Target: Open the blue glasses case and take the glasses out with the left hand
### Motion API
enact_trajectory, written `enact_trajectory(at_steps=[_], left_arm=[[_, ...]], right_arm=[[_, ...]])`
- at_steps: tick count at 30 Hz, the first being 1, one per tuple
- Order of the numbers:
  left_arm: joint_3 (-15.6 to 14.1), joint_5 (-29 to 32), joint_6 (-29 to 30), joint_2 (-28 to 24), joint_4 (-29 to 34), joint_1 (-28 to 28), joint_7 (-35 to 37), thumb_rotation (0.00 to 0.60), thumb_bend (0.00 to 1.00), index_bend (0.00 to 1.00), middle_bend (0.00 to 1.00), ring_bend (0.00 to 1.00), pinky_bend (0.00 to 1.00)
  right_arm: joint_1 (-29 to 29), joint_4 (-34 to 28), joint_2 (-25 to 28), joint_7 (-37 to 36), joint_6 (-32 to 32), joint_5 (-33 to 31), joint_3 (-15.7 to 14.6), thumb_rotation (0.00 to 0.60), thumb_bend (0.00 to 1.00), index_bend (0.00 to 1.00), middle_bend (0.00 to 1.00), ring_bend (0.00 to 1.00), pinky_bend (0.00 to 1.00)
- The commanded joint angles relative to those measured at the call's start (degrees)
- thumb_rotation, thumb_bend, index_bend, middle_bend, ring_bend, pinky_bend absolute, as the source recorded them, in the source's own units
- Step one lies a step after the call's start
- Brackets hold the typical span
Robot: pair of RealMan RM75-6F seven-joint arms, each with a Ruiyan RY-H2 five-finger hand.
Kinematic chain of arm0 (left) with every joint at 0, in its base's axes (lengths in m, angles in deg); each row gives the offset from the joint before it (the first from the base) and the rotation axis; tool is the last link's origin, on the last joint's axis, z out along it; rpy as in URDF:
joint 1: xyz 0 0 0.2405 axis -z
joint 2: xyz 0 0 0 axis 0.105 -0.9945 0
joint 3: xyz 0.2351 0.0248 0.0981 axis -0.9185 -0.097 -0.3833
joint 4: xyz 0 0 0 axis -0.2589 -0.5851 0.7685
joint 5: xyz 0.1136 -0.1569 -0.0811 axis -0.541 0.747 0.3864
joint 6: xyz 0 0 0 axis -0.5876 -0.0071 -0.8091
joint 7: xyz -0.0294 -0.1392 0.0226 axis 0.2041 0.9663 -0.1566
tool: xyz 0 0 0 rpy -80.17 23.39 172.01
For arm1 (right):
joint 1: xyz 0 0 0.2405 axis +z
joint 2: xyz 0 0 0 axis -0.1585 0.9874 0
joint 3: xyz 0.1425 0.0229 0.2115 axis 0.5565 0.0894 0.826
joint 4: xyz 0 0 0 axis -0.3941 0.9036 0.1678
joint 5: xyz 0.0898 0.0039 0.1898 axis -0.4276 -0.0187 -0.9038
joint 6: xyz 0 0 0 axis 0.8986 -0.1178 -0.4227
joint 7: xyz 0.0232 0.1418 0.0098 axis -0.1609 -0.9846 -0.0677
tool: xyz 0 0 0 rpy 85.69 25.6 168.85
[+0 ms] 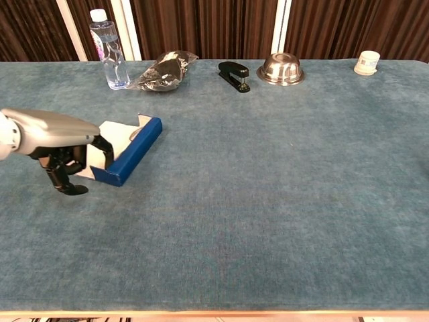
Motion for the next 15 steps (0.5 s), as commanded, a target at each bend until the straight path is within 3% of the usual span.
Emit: enact_trajectory(at_steps=[1,15], left_arm=[[0.0,1.1,0.2,1.4,0.0,1.2,-0.7,0.6,0.31,0.31,0.87,0.8,0.85],[2.0,3.5,2.7,6.1,0.3,6.1,-2.5,0.6,0.31,0.29,0.87,0.8,0.85]], right_arm=[[0.0,0.0,0.0,0.0,0.0,-0.1,0.0,0.6,0.11,0.0,0.0,0.0,0.21],[0.1,0.0,0.1,-0.4,0.2,-0.1,0.0,0.6,0.11,0.0,0.0,0.0,0.21]])
